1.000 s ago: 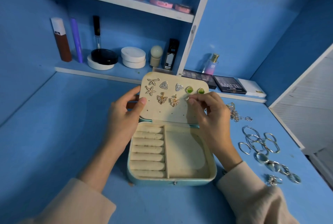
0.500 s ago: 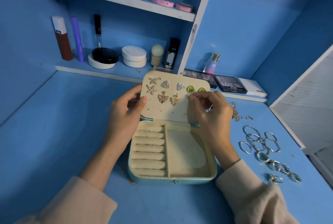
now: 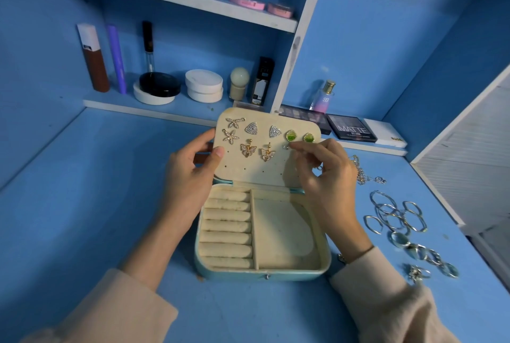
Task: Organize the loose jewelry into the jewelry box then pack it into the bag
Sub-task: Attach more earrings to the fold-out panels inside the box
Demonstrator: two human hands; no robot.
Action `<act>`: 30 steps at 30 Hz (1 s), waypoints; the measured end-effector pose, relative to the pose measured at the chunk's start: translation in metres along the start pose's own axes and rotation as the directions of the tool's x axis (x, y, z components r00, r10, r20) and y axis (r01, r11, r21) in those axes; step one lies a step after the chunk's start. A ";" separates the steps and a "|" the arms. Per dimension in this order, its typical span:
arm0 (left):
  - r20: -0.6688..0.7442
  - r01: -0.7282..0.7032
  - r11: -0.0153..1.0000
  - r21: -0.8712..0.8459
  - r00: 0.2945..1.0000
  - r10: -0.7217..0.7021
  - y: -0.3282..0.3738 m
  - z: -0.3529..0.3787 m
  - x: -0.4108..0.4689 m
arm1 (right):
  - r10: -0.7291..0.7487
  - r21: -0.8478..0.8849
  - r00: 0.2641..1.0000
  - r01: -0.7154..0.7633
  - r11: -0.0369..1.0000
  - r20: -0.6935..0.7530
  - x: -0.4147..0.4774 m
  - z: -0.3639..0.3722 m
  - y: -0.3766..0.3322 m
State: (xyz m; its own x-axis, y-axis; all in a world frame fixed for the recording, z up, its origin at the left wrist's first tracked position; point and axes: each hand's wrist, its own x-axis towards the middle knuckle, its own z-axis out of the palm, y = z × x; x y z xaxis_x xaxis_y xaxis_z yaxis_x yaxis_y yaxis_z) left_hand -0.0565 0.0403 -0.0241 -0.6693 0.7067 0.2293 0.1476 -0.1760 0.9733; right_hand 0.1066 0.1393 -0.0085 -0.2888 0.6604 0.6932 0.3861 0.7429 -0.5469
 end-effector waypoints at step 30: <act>-0.001 -0.014 1.000 0.009 1.000 0.014 0.001 0.000 0.001 | 0.361 -0.398 0.716 -0.126 0.909 0.598 0.008 -0.095 0.043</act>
State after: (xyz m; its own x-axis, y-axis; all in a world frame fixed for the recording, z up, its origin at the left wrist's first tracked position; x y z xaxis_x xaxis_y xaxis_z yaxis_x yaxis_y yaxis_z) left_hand -0.0569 0.0403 -0.0231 -0.6678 0.7037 0.2426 0.1631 -0.1797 0.9701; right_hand 0.2040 0.1658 0.0177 -0.5909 0.8065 0.0177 0.7362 0.5481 -0.3970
